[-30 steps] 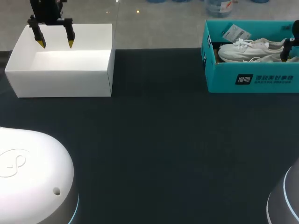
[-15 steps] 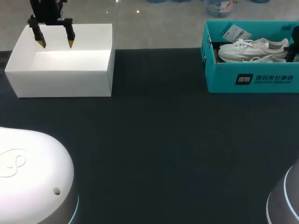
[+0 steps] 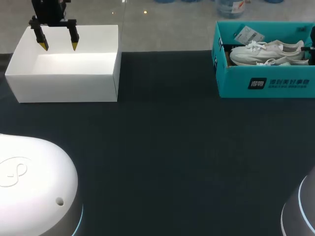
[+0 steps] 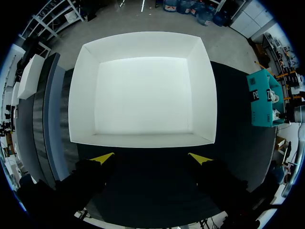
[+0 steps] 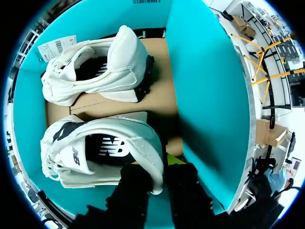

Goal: Take the shoe out of the shoebox, open the shoe tongue, remove and reinsert the insole, then place the shoe into the shoebox

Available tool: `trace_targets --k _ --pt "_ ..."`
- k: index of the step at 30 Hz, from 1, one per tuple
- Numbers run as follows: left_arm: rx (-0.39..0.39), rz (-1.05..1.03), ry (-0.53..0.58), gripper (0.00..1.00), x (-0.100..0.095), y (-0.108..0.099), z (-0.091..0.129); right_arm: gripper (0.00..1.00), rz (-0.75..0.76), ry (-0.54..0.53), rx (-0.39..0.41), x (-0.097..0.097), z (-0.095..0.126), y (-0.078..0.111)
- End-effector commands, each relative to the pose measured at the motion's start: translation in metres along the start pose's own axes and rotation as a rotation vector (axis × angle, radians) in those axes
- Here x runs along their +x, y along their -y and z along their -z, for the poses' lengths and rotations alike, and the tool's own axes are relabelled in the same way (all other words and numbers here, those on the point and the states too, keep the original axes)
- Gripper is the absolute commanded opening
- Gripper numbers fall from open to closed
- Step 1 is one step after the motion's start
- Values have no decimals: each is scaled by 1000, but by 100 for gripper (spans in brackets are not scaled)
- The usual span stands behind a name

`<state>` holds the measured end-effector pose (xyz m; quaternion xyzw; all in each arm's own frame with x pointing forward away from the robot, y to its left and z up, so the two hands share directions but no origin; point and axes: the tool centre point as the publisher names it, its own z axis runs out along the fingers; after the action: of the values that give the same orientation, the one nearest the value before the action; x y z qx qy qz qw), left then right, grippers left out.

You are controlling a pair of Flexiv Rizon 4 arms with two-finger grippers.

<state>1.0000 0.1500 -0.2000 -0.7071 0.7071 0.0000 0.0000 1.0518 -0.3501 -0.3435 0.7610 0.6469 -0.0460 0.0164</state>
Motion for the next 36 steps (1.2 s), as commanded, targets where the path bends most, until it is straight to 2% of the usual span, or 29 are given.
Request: trace_targets --k 1,8,12,19,28,36 --pt "0 0 0 100 0 0 0 0 -17 7 -5 -3 17 5" --pt "0 0 0 100 0 0 0 0 -84 6 14 -8 49 5" --pt "0 0 0 100 0 0 0 0 -164 13 44 -12 74 5" --pt "0 0 0 100 0 0 0 0 -212 32 1 -13 128 11" --pt "0 0 0 100 0 0 0 0 -228 60 -28 -4 188 22" --pt "0 0 0 100 0 0 0 0 -218 69 -48 7 227 32"
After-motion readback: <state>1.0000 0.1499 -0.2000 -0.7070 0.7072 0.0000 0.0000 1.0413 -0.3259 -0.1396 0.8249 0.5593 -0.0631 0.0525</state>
